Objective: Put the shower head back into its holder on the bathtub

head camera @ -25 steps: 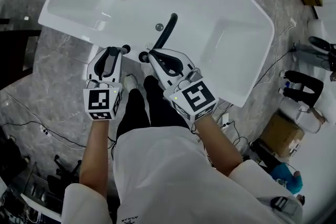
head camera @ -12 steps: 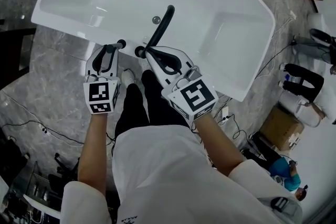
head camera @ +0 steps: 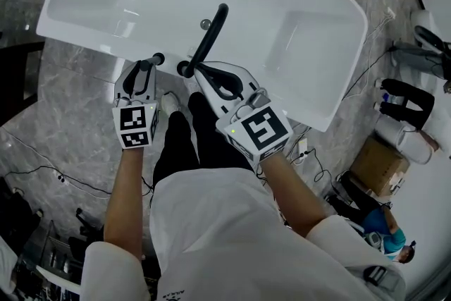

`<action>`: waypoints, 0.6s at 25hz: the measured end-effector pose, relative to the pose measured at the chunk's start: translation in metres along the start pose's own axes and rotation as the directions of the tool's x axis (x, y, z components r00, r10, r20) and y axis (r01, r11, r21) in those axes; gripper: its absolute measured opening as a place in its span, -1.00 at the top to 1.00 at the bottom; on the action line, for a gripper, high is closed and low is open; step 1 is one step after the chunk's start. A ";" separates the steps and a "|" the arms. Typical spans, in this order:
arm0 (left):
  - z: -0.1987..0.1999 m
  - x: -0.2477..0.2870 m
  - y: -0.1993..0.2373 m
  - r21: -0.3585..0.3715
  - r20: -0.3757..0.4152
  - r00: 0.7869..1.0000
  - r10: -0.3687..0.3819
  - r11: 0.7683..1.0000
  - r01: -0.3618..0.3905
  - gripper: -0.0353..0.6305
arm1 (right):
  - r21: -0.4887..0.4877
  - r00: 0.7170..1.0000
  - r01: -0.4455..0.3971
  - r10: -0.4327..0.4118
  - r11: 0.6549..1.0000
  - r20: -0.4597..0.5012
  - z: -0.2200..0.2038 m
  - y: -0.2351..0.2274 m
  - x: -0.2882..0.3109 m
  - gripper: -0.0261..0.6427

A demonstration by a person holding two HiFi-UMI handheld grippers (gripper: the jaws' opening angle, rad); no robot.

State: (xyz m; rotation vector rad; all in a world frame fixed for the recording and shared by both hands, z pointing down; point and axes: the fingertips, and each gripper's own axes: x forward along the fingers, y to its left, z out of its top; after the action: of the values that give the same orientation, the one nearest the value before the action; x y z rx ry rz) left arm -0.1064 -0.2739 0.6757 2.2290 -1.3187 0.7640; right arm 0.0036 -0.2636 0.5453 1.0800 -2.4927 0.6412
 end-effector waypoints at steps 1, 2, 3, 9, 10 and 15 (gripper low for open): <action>-0.001 0.000 -0.001 0.000 -0.003 1.000 -0.002 1.000 0.002 0.50 | 0.001 1.000 0.003 -0.003 1.000 -0.001 0.000 0.000 -0.001 0.87; -0.002 0.000 -0.001 0.000 -0.006 1.000 -0.003 1.000 0.003 0.50 | 0.002 1.000 0.005 -0.005 1.000 0.000 -0.001 -0.001 -0.002 0.87; -0.003 0.001 -0.002 0.001 -0.009 1.000 -0.003 1.000 0.003 0.50 | 0.001 1.000 0.006 -0.006 1.000 0.001 -0.001 -0.001 -0.003 0.87; -0.009 0.006 -0.005 0.025 -0.020 1.000 -0.011 1.000 0.011 0.50 | -0.008 1.000 0.010 -0.010 1.000 0.001 0.001 -0.001 -0.002 0.86; -0.009 0.006 -0.007 0.029 -0.021 1.000 -0.014 0.999 0.014 0.50 | -0.011 1.000 0.009 -0.009 1.000 0.003 0.002 0.000 -0.002 0.87; -0.011 0.009 -0.009 0.044 -0.057 0.997 -0.045 0.998 0.047 0.49 | -0.023 1.000 0.007 -0.007 1.000 0.006 0.011 0.005 0.003 0.87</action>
State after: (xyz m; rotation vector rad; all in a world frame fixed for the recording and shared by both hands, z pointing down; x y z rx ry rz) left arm -0.0980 -0.2687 0.6894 2.2478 -1.2309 0.8412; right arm -0.0038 -0.2680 0.5363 1.0830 -2.4939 0.6070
